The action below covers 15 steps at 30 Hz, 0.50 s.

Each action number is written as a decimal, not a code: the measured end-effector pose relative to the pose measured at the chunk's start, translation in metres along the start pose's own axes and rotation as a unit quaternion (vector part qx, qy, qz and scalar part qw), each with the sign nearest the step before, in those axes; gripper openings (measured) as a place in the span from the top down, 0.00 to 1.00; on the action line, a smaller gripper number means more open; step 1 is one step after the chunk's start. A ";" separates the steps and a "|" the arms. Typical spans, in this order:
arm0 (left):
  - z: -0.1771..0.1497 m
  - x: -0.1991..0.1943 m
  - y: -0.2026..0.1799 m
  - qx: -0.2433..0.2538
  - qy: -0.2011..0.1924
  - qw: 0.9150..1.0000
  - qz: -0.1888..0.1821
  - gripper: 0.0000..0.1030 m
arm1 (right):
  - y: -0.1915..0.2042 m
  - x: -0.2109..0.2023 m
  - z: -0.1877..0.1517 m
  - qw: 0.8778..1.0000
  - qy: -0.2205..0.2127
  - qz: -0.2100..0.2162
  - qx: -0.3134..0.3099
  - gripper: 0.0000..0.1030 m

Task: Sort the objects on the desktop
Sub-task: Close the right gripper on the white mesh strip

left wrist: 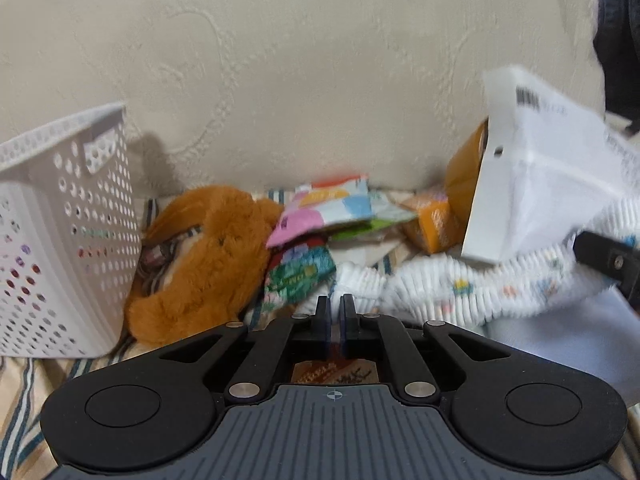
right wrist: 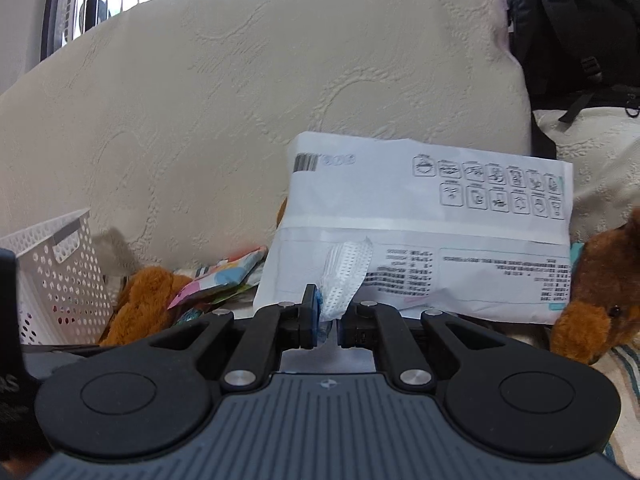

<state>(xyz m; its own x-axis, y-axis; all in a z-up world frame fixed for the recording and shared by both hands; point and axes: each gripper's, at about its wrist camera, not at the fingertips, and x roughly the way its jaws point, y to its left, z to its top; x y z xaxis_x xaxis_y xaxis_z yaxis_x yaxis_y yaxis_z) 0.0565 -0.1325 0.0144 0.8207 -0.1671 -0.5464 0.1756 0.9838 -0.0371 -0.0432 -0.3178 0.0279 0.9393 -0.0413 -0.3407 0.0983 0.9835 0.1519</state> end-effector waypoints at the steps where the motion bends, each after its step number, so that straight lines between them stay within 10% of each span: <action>1: 0.003 -0.004 0.000 0.000 -0.006 1.000 0.002 1.00 | -0.001 -0.001 0.001 1.000 -0.002 -0.002 0.000 0.91; 15: 0.051 -0.058 0.010 0.010 -0.071 0.997 0.024 1.00 | 0.016 -0.025 0.035 0.999 -0.044 0.021 -0.013 0.91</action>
<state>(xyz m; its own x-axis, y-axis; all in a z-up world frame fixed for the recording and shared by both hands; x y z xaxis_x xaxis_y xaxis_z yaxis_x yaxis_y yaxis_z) 0.0381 -0.1167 0.0883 0.8971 -0.1296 -0.4223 0.1443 0.9895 0.0030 -0.0535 -0.3072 0.0718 0.9675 -0.0142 -0.2523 0.0508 0.9889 0.1393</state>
